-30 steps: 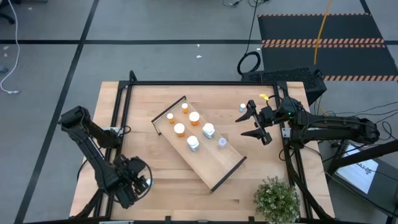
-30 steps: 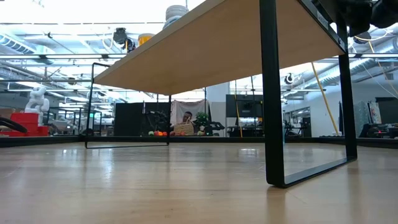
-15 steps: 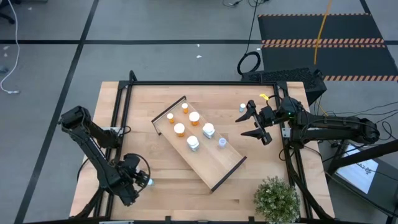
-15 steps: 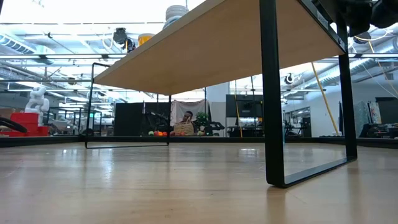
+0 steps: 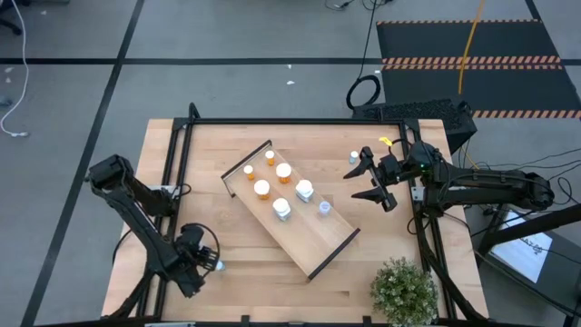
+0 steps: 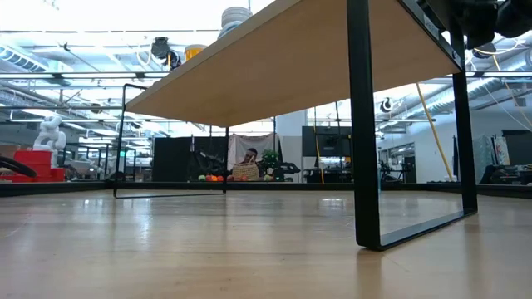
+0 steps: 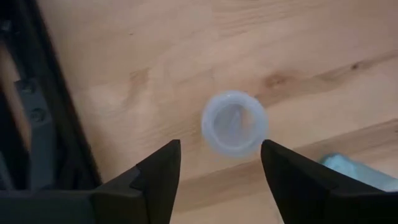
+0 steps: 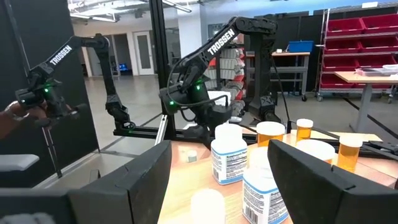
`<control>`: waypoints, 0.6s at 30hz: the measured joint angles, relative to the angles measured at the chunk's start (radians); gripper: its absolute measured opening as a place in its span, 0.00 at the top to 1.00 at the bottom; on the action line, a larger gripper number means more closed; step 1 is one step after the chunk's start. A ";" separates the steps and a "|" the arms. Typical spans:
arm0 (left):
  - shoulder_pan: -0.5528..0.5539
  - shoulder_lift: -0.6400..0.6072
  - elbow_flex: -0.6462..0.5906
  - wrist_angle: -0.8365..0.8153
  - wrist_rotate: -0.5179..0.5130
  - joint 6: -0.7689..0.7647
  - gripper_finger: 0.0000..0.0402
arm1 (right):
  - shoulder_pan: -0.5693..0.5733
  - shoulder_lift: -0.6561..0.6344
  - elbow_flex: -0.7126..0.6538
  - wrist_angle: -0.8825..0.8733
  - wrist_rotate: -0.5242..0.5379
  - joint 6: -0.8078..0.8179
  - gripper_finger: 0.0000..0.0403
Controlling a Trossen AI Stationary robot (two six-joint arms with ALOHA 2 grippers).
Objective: Pick and place medicine bottles onto shelf by color
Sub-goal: Put the transparent pill bottle on the shelf aligned with the transparent pill bottle
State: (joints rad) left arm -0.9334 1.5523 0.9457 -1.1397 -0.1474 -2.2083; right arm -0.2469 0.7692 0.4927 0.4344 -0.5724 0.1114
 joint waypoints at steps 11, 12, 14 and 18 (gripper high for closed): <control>0.051 -0.001 -0.018 0.003 -0.017 0.104 0.48 | 0.000 0.000 0.000 -0.007 0.000 -0.003 0.35; 0.058 -0.001 -0.018 0.001 -0.019 0.120 0.47 | 0.000 0.000 0.000 -0.007 0.000 -0.003 0.35; 0.074 -0.001 -0.018 -0.005 -0.038 0.148 0.44 | 0.000 0.000 0.000 -0.007 0.000 -0.003 0.35; 0.105 -0.001 -0.018 -0.004 -0.060 0.200 0.38 | 0.000 0.000 0.000 -0.007 0.000 -0.003 0.35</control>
State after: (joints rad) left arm -0.8288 1.5517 0.9272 -1.1442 -0.2077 -2.0083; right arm -0.2466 0.7692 0.4927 0.4278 -0.5724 0.1082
